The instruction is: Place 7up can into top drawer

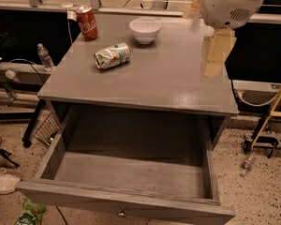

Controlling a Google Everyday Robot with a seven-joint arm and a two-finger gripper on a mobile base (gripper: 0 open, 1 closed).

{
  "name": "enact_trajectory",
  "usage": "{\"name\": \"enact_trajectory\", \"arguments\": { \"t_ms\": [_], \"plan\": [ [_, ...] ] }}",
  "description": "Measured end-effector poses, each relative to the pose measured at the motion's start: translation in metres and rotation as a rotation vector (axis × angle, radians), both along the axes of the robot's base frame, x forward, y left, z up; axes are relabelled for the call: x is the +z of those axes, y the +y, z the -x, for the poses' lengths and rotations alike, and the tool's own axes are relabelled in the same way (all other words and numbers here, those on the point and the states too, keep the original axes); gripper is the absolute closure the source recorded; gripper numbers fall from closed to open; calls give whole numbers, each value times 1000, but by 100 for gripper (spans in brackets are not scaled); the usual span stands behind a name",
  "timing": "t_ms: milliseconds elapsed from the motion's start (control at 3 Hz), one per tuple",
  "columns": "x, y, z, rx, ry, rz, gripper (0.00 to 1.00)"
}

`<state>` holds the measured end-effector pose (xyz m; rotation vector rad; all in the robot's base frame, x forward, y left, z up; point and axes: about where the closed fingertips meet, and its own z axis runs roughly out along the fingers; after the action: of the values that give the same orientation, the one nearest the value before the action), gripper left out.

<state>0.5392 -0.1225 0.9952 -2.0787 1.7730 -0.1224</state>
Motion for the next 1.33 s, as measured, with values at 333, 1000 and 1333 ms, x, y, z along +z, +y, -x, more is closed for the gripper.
{"name": "enact_trajectory", "arguments": {
  "t_ms": [333, 1000, 1333],
  "plan": [
    [0, 0, 0, 0, 0, 0, 0],
    [-5, 107, -72, 322, -89, 71, 0],
    [-21, 180, -113, 403, -98, 133, 0]
  ]
}}
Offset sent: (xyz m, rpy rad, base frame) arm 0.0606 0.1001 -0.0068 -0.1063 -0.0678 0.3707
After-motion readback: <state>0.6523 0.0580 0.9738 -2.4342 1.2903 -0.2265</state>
